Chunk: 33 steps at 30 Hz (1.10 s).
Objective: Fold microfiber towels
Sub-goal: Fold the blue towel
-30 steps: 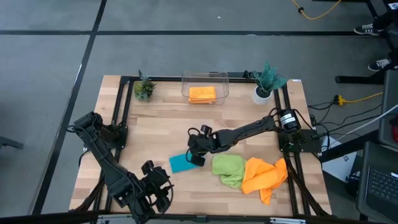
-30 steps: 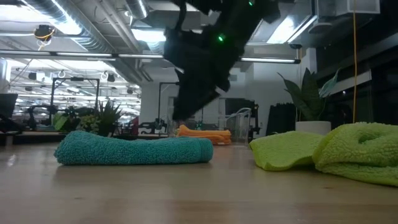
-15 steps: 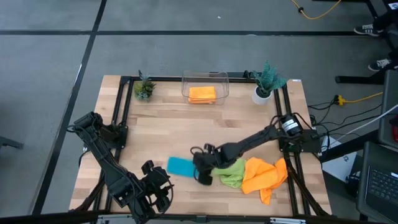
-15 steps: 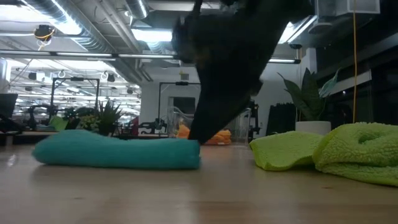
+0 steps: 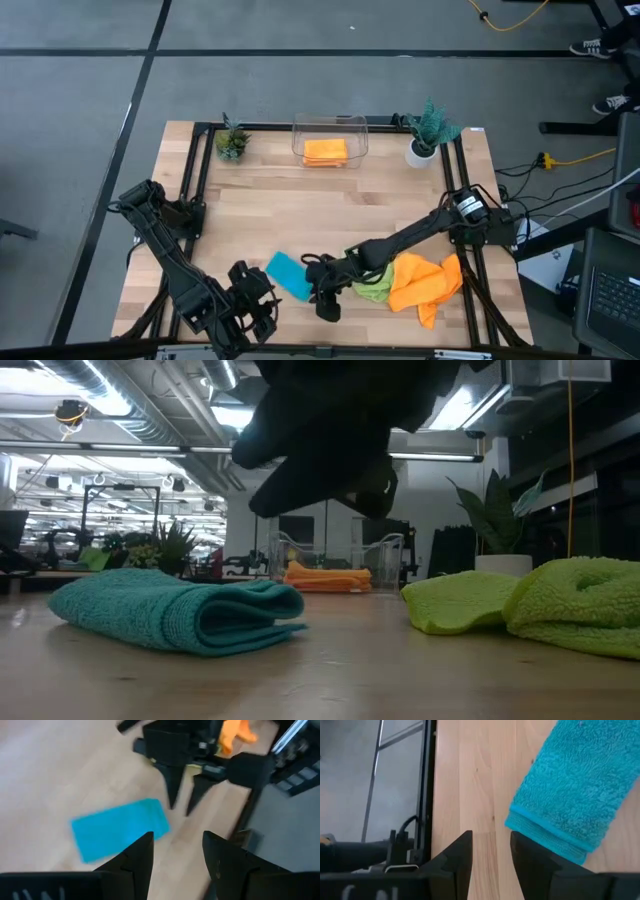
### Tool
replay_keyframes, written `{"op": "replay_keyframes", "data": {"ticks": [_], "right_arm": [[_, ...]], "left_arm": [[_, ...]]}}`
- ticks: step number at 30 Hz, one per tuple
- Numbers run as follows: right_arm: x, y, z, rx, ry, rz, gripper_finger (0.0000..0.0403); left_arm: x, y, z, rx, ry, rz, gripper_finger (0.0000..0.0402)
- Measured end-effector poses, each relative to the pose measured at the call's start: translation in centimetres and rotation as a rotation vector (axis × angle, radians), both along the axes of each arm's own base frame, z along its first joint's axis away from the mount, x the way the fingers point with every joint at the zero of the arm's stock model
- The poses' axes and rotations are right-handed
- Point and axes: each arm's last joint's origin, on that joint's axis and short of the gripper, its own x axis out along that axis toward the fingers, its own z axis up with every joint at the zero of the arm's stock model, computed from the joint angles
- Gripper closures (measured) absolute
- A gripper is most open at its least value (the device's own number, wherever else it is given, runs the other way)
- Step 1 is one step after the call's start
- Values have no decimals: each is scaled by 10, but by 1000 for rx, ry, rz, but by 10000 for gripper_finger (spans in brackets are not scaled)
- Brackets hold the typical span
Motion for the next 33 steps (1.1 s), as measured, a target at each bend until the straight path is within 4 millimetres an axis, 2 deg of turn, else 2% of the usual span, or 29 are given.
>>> {"op": "replay_keyframes", "data": {"ticks": [5, 12, 15, 19, 21, 24, 26, 28, 33], "right_arm": [[3, -6, 5, 22, -11, -21, 267], [8, -18, 9, 170, 54, -115, 267], [6, -20, 7, 213, 114, -174, 267], [8, -21, 8, 246, 118, -120, 267], [8, -22, 9, 278, 135, -72, 267], [9, -25, 10, 326, 146, -21, 267], [10, -28, 11, 324, 139, -5, 267], [12, -32, 11, 311, 125, 3, 267], [17, -46, 10, 285, 102, -9, 267]], "left_arm": [[8, -10, -3, -174, -3, 18, 240], [7, -23, -14, -188, 22, -6, 240], [11, -29, -15, -272, 38, -31, 240], [24, -42, -9, -373, -7, -234, 240], [34, -49, 2, -386, -117, -395, 241], [42, -56, 19, -304, -307, -587, 243], [44, -53, 23, -262, -336, -600, 245], [42, -47, 17, -224, -271, -544, 245], [27, -28, -10, -171, 32, -327, 245]]}}
